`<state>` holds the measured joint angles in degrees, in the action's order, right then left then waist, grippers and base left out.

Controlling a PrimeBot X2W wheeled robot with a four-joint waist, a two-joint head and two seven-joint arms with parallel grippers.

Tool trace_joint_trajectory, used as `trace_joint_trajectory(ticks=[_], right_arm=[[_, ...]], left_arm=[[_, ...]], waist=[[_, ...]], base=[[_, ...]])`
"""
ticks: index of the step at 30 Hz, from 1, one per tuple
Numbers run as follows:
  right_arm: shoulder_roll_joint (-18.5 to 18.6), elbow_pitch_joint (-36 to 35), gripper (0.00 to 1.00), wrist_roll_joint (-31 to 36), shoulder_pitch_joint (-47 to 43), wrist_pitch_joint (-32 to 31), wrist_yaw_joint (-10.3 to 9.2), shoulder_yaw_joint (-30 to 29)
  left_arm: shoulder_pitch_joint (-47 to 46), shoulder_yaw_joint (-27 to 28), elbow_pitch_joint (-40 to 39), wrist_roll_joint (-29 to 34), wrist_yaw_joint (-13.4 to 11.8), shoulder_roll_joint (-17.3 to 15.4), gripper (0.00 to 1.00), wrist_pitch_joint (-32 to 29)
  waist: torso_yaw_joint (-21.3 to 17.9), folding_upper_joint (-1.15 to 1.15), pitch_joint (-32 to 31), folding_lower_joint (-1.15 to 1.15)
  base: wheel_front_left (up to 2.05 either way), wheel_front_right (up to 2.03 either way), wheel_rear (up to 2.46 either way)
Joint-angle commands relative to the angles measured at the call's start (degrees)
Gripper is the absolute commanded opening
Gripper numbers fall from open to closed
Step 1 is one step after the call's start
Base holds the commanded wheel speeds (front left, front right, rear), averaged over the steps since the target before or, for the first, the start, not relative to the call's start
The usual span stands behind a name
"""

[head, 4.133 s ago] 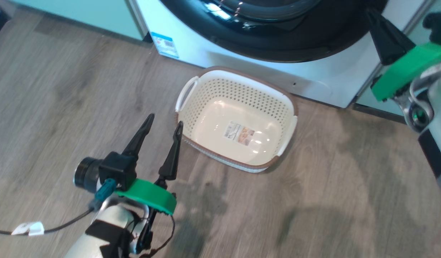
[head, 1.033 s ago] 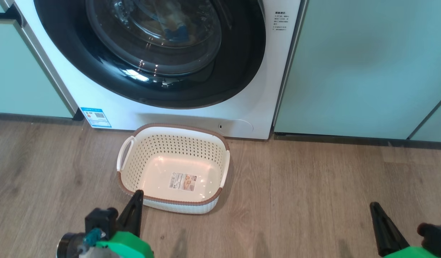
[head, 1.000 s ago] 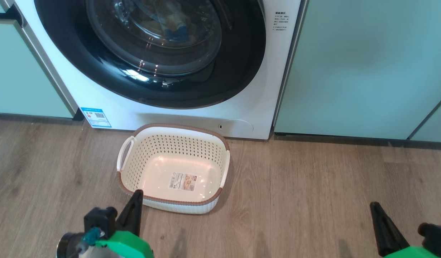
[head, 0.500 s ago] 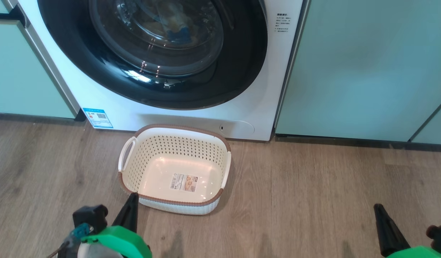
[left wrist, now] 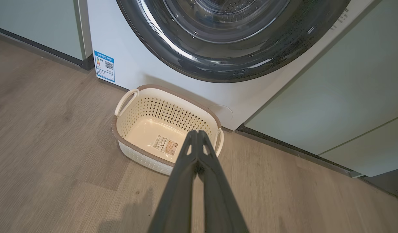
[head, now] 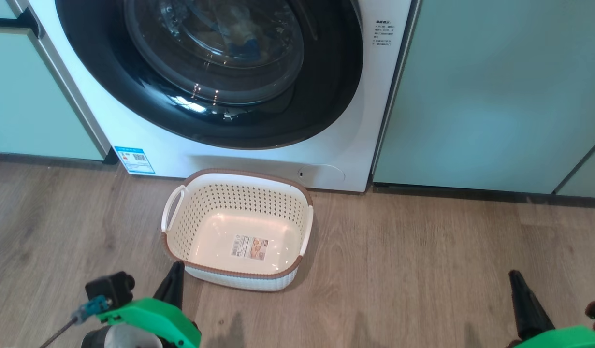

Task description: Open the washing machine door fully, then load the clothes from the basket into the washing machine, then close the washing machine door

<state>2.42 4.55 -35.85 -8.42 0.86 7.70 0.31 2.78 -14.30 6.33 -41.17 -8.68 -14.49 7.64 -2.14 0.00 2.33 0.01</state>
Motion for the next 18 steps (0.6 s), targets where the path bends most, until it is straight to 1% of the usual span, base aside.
trace_joint_trajectory(ticks=[1, 18], right_arm=[[1.3, -1.5, 0.00, -1.9, 3.3, -0.3, -0.06, -0.2], [1.7, 0.6, 0.00, -13.5, 5.5, -1.1, -0.09, -0.7]], left_arm=[[-3.2, 2.1, -1.3, -1.6, 0.6, -0.2, 0.00, -0.3], [-4.2, 5.3, 0.4, -12.0, 3.7, 1.8, 0.00, -2.6]], waist=[[0.0, 0.00, 0.0, 0.00], [0.5, 0.00, -0.5, 0.00]], base=[[0.00, 0.00, 0.00], [0.00, 0.00, 0.00]])
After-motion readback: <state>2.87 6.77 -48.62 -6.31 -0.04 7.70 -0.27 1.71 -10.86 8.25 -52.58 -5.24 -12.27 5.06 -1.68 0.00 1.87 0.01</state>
